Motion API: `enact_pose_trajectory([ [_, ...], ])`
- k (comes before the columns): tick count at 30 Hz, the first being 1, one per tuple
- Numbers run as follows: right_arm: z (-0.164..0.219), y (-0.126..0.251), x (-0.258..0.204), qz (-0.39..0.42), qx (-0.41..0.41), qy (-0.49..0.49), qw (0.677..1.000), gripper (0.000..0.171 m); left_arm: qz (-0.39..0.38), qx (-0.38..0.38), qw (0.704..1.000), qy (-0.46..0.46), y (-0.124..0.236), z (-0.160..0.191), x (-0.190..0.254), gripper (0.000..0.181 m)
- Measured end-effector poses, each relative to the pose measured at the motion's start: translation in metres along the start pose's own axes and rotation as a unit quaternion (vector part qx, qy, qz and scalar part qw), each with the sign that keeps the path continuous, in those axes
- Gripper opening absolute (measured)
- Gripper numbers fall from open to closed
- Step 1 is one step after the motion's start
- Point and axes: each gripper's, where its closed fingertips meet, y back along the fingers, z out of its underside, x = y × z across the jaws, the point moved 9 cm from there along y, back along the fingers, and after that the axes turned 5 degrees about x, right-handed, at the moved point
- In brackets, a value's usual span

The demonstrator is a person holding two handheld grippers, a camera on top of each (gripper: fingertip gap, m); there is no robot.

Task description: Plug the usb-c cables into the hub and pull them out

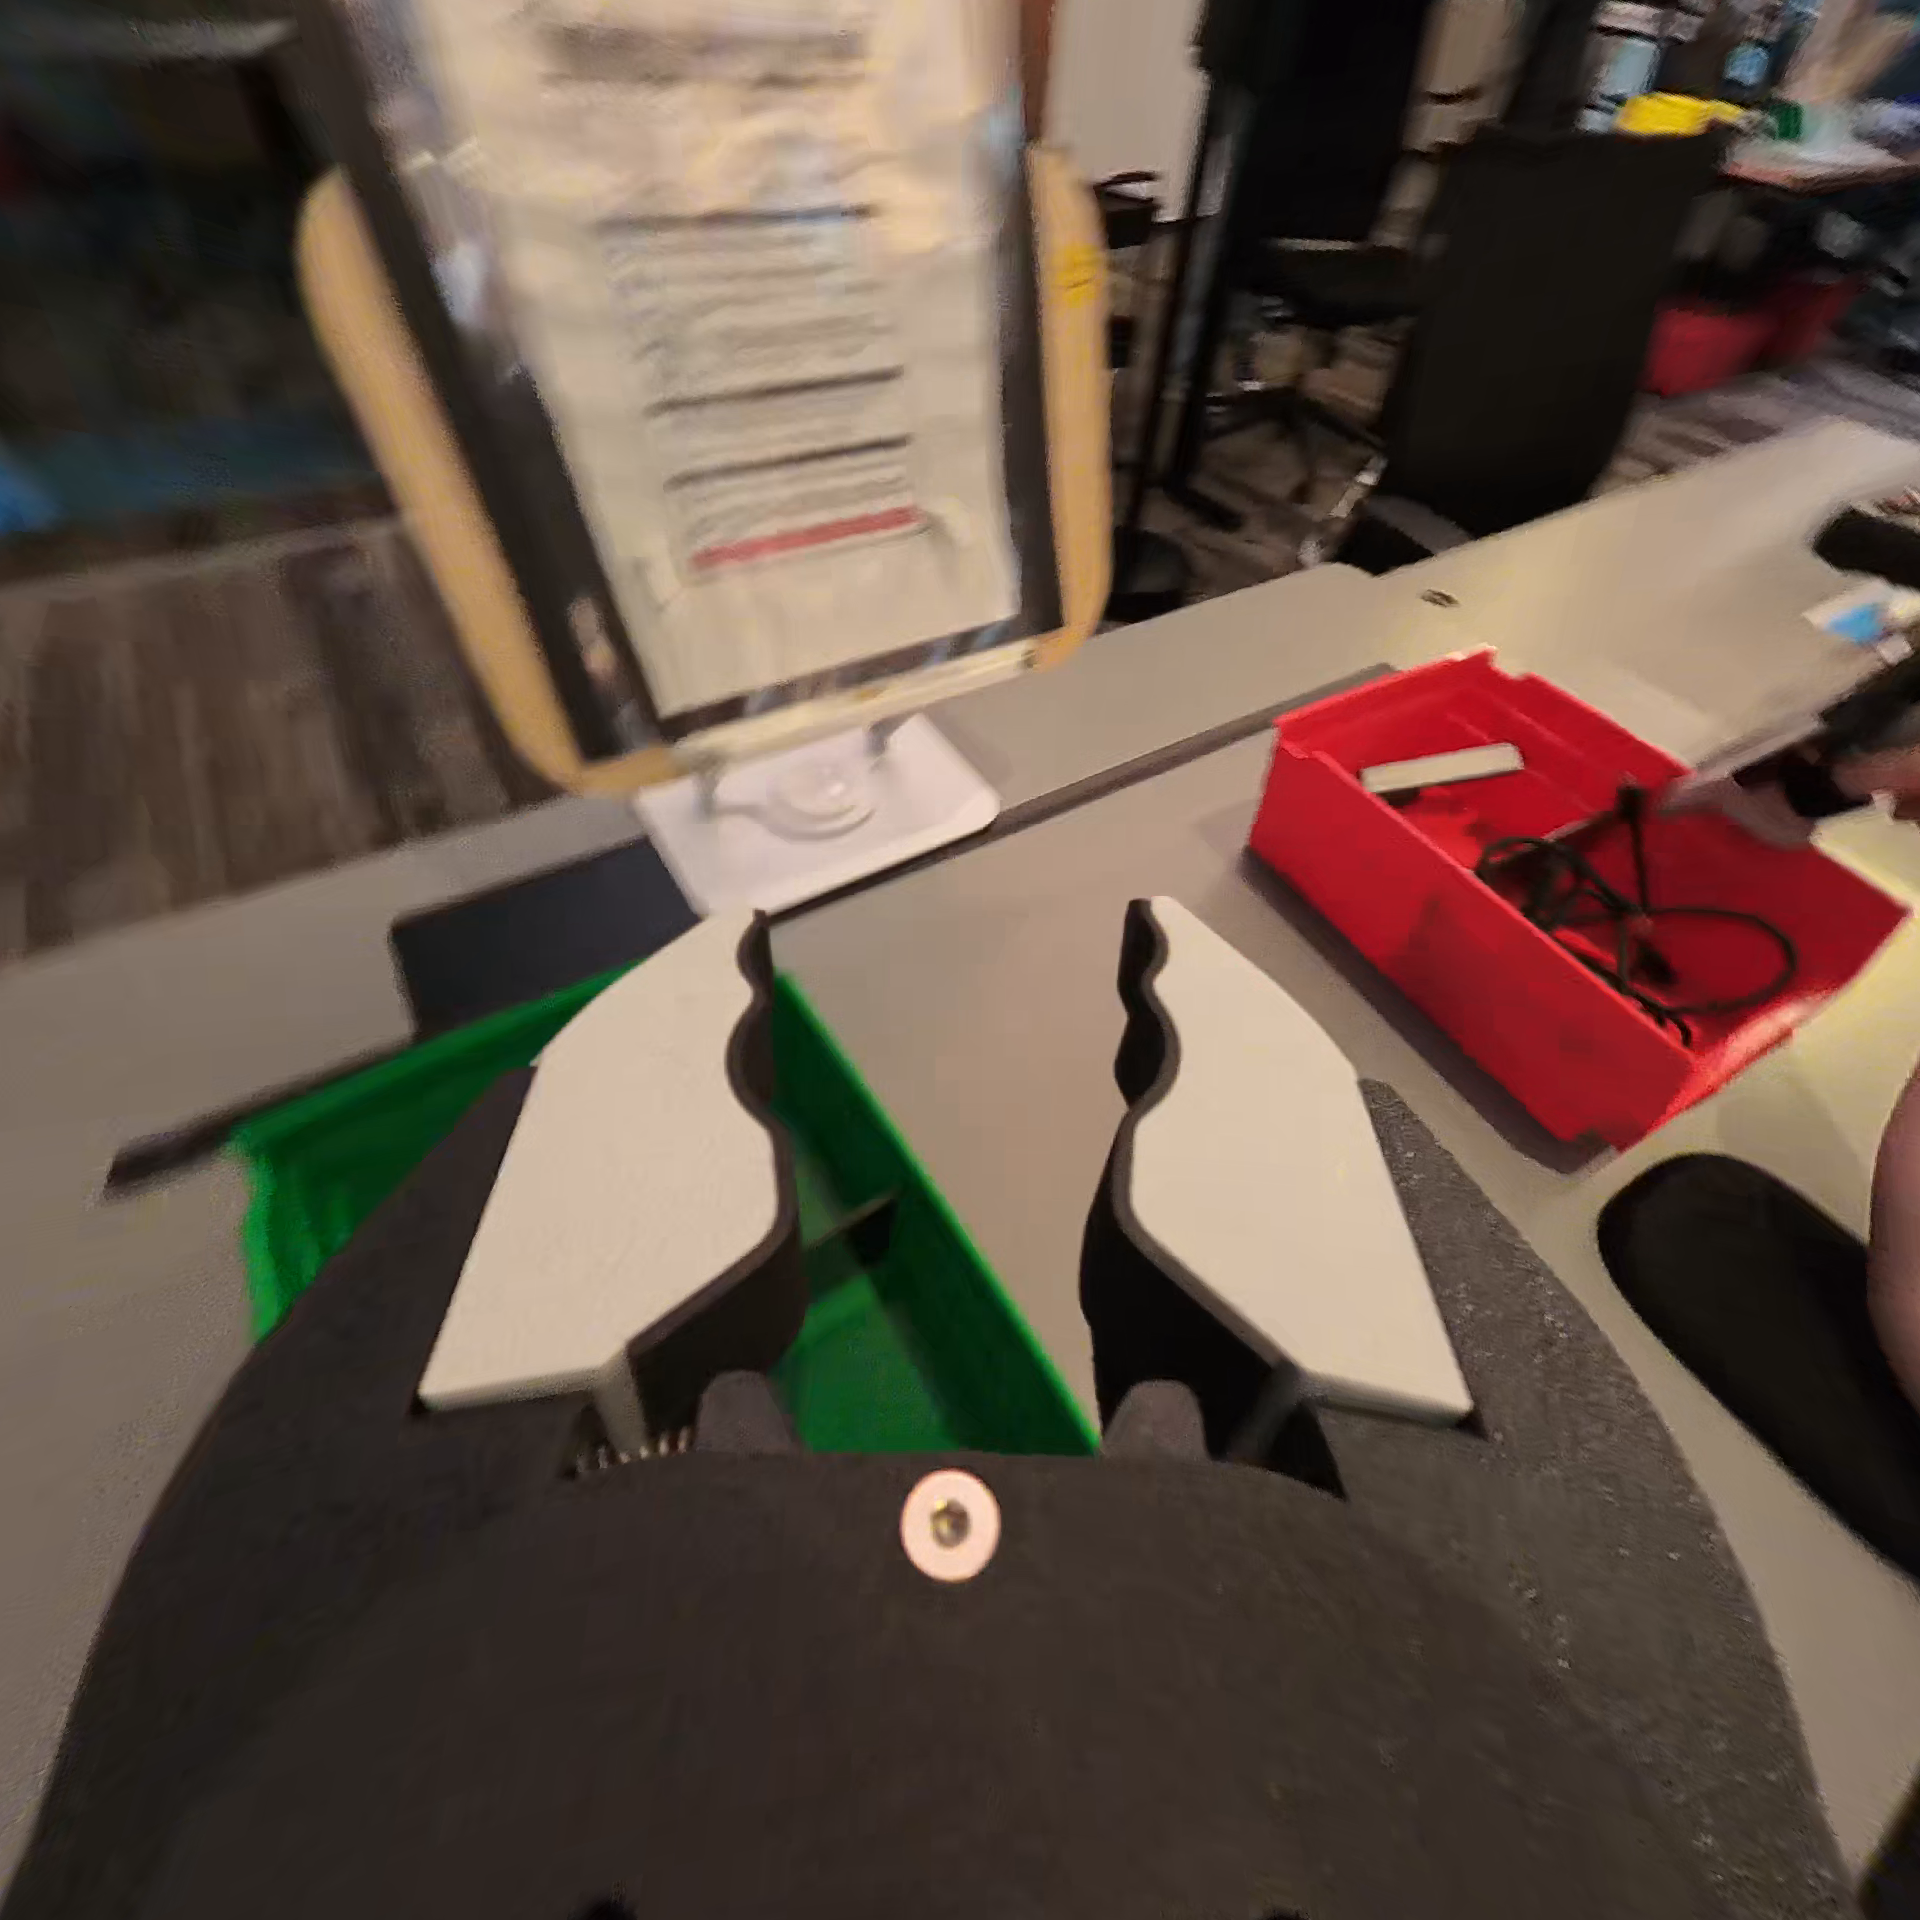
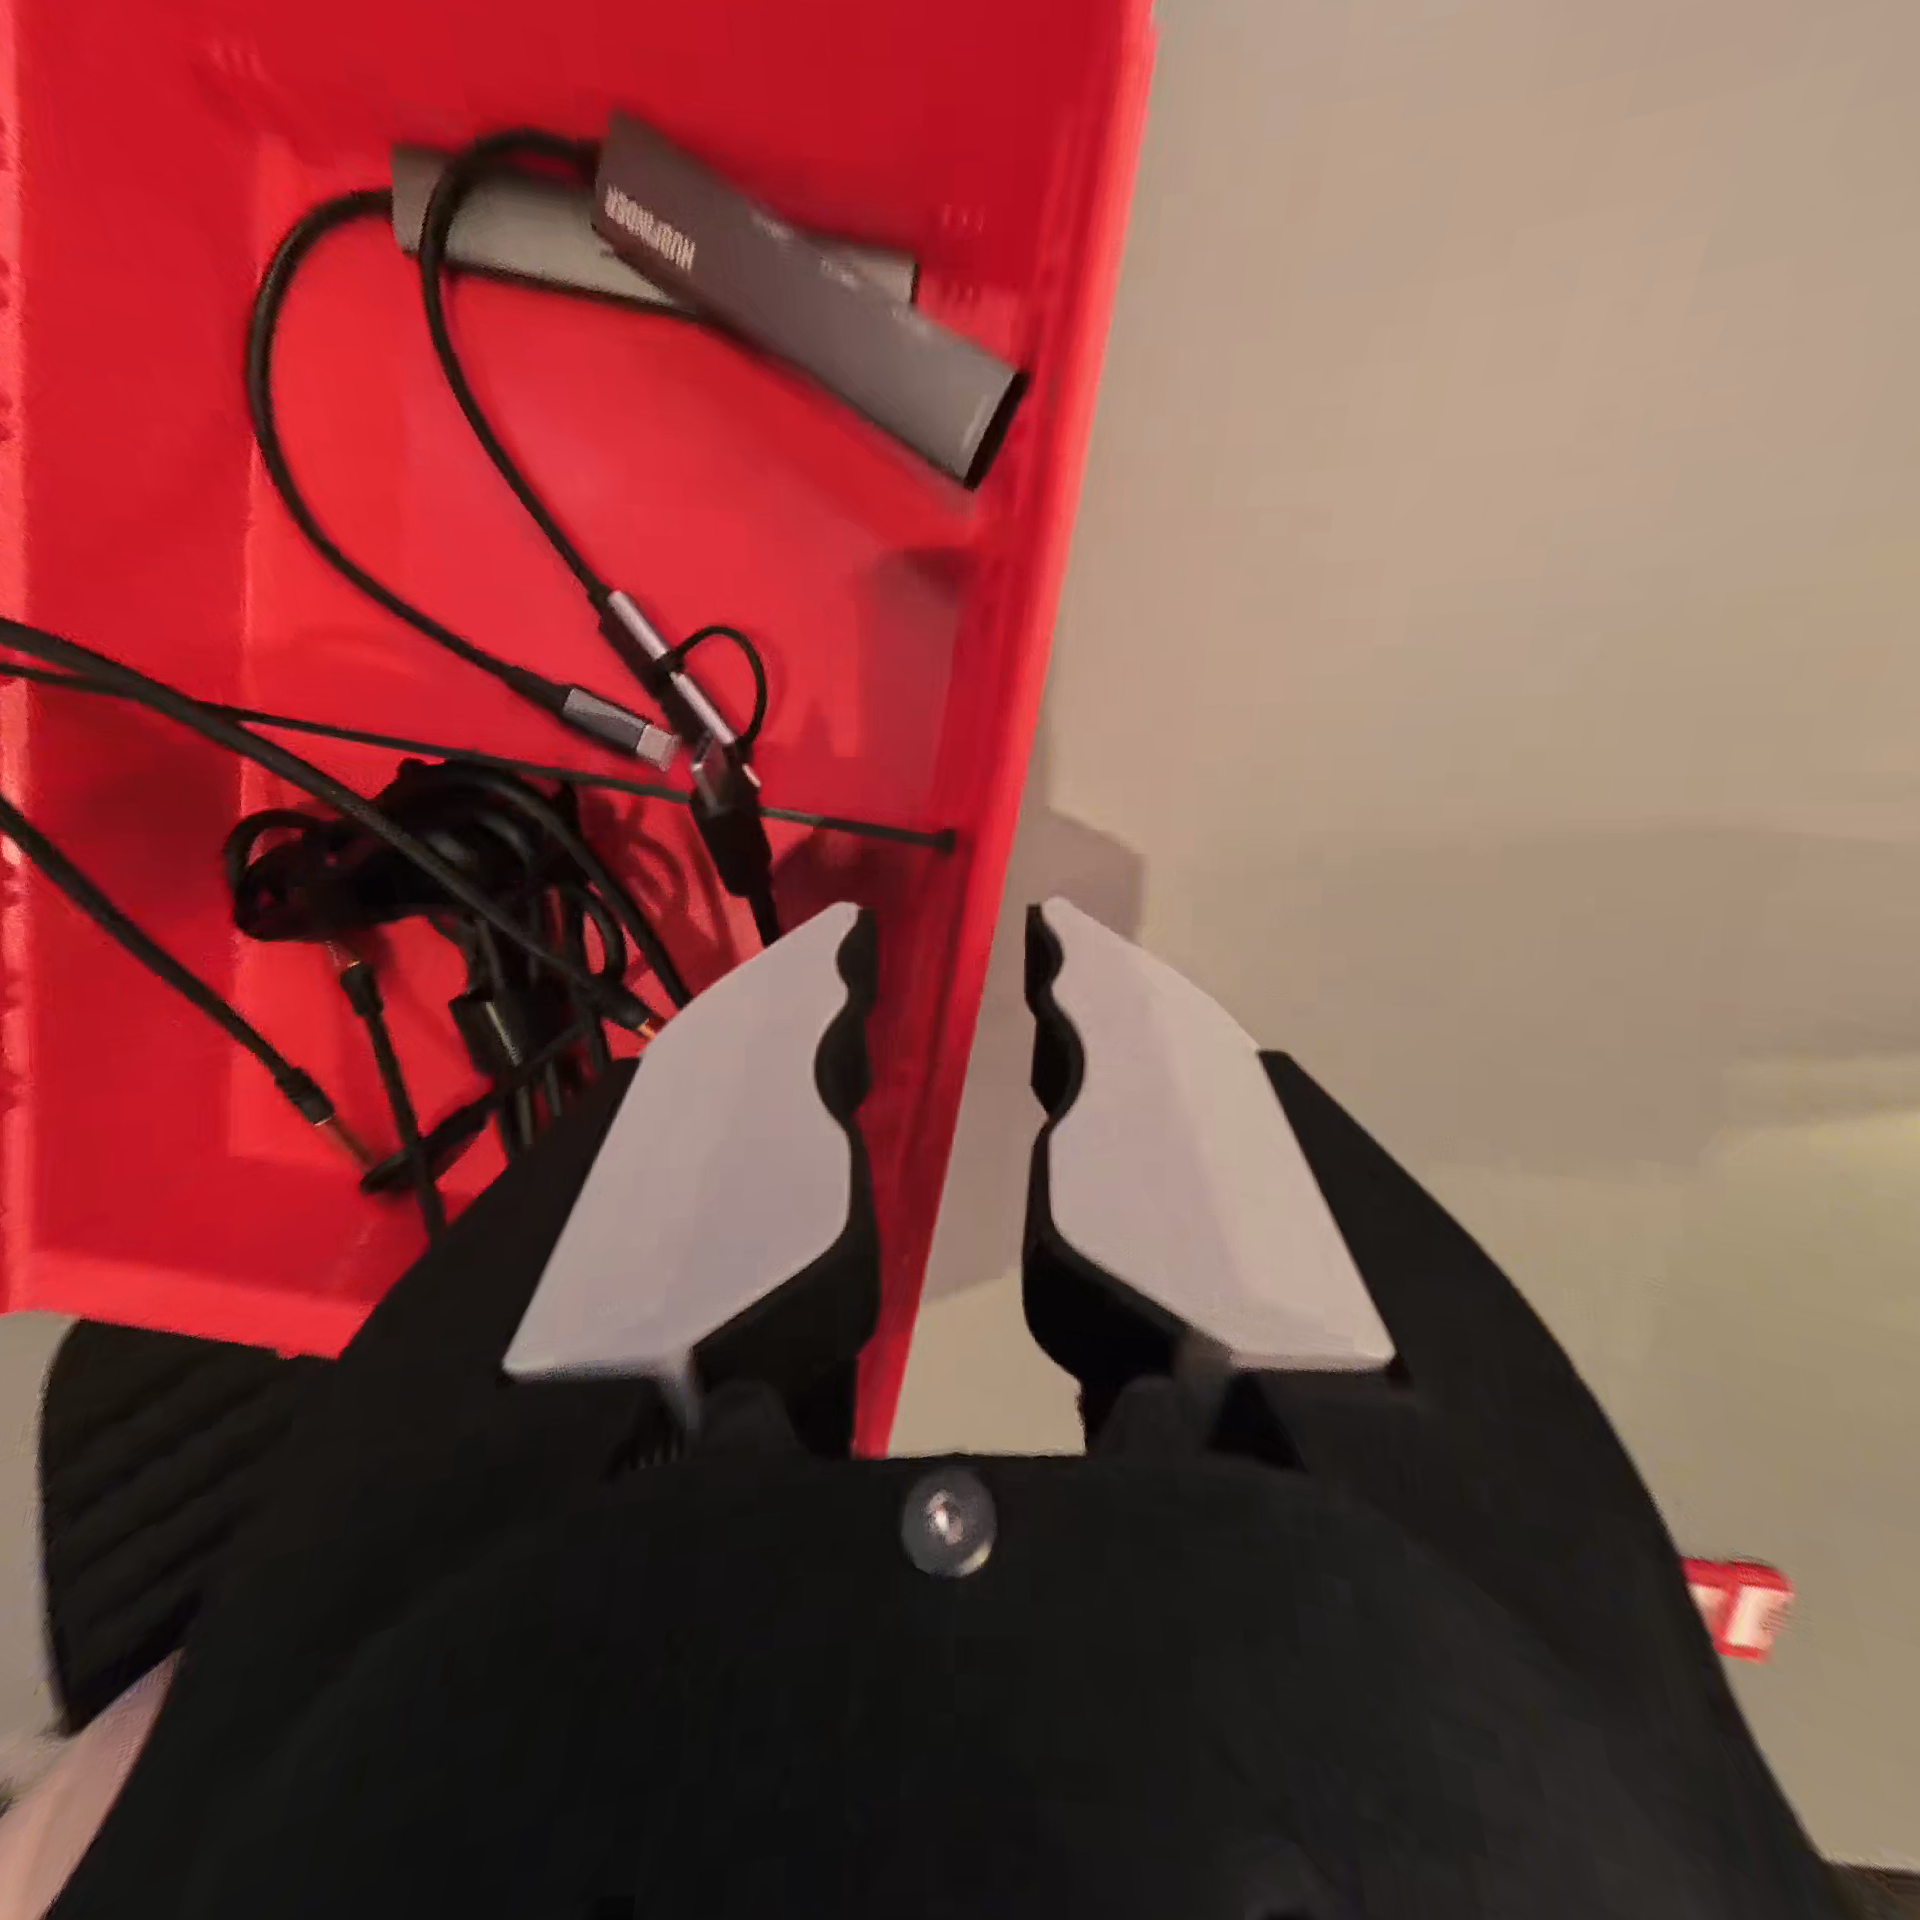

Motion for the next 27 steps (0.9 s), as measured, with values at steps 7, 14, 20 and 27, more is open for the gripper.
enact_pose_trajectory([
  [7,0.009,-0.024,0.005,-0.054,-0.068,-0.057,0.995,0.017,-0.200,-0.104,0.962,0.153,0.076,0.057,-0.089,0.060],
  [14,0.009,-0.040,0.000,-0.052,-0.123,-0.067,0.989,0.013,-0.164,-0.254,0.914,0.270,0.065,0.120,-0.138,0.055],
  [20,0.010,-0.042,0.002,-0.051,-0.127,-0.074,0.988,0.008,-0.112,-0.368,0.872,0.302,0.032,0.157,-0.152,0.047],
  [27,0.005,-0.044,-0.011,-0.059,-0.154,-0.065,0.984,0.007,-0.125,-0.419,0.858,0.271,0.019,0.171,-0.161,0.024],
])
